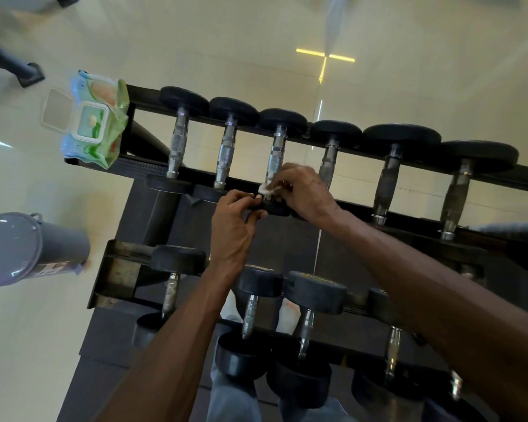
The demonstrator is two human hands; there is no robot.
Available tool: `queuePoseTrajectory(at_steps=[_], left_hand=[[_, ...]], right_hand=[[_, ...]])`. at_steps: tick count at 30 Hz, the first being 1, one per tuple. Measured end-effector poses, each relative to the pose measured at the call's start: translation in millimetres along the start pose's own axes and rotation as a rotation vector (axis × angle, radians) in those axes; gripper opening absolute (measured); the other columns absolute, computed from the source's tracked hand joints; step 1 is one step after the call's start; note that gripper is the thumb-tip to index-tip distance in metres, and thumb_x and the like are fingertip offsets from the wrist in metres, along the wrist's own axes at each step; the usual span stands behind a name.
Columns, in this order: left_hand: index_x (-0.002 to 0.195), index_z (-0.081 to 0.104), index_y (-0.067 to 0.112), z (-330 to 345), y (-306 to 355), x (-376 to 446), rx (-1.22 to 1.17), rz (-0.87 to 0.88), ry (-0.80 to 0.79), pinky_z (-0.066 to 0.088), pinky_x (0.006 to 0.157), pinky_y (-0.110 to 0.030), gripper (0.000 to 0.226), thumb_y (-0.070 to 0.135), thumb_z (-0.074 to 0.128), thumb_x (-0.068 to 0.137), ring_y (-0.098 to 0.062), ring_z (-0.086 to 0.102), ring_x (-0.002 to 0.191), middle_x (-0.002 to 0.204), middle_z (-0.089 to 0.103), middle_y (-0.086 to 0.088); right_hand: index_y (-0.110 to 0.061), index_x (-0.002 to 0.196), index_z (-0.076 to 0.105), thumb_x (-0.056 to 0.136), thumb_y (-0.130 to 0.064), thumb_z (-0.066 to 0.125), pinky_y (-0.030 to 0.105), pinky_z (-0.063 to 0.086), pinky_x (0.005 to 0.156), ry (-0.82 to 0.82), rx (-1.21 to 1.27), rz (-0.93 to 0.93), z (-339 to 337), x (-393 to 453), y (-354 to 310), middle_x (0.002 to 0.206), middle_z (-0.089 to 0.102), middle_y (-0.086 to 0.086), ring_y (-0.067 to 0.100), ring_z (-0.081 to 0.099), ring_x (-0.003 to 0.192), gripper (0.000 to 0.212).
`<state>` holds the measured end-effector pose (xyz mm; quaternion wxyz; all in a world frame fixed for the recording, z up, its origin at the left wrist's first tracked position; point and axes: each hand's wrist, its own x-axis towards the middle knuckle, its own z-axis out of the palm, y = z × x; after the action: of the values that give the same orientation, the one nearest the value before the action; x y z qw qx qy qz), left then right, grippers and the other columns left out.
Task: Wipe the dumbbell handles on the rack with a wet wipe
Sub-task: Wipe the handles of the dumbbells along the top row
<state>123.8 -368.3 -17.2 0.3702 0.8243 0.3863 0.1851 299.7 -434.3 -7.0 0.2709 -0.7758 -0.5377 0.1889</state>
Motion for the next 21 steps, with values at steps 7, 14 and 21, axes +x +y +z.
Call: queuePoseTrajectory(at_steps=[7, 14, 21], left_hand=[[0.104, 0.078, 0.007, 0, 5, 0, 0.024, -0.010, -0.012, 0.057, 0.092, -0.039, 0.023, 0.014, 0.083, 0.083, -0.018, 0.067, 0.099, 0.107, 0.068, -0.001], [0.124, 0.067, 0.012, 8, 30, -18, 0.193, 0.089, -0.074, 0.039, 0.105, -0.025, 0.041, 0.025, 0.080, 0.088, -0.021, 0.050, 0.123, 0.125, 0.062, -0.006], [0.122, 0.069, 0.011, 39, 61, -13, 0.111, 0.182, -0.240, 0.050, 0.098, -0.027, 0.039, 0.027, 0.080, 0.088, -0.017, 0.060, 0.110, 0.118, 0.064, -0.003]], right_hand=[[-0.012, 0.092, 0.077, 0.087, 0.000, 0.071, 0.038, 0.059, 0.077, 0.065, 0.028, 0.148, -15, -6, 15, 0.092, 0.069, 0.003, 0.016, 0.065, 0.082, 0.014], [-0.012, 0.110, 0.076, 0.090, -0.004, 0.072, 0.022, 0.057, 0.074, 0.161, 0.157, 0.265, -50, -23, 25, 0.108, 0.070, 0.006, 0.016, 0.069, 0.092, 0.021], [-0.013, 0.113, 0.076, 0.091, -0.006, 0.072, 0.025, 0.056, 0.083, 0.089, -0.041, 0.254, -64, -42, 38, 0.114, 0.063, 0.005, 0.017, 0.063, 0.099, 0.023]])
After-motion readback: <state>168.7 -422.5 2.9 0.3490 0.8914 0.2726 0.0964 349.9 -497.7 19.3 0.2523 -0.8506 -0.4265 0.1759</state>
